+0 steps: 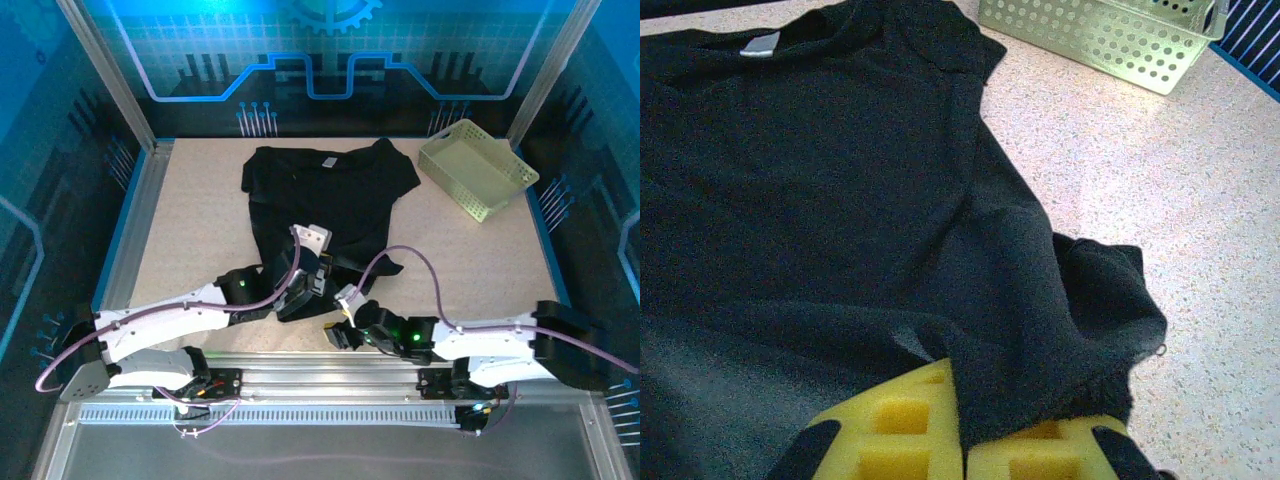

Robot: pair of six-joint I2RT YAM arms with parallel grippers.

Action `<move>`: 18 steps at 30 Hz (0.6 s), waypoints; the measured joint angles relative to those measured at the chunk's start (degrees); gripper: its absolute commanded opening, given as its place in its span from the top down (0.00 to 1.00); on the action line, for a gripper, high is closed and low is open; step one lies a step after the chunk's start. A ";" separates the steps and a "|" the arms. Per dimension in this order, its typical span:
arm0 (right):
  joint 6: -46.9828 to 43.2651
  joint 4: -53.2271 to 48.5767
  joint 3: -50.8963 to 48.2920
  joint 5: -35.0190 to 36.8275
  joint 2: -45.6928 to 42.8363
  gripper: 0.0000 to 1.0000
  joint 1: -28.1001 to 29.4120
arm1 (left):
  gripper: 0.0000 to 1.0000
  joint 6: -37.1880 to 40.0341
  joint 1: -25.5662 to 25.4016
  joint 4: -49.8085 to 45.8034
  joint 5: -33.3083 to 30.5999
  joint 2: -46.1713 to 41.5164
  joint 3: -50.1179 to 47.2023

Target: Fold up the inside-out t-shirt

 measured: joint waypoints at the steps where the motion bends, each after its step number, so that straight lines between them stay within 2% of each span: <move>1: -0.70 2.10 0.02 0.44 2.10 0.37 0.20 | 1.00 0.00 0.17 -0.31 0.37 0.00 0.26; 9: -5.75 12.39 2.86 0.87 13.44 0.37 -1.05 | 1.00 0.09 0.59 -1.27 2.34 -0.04 1.01; 18: -9.42 20.81 5.11 -1.20 20.41 0.37 -10.01 | 1.00 1.01 0.83 -1.88 4.28 -2.91 1.09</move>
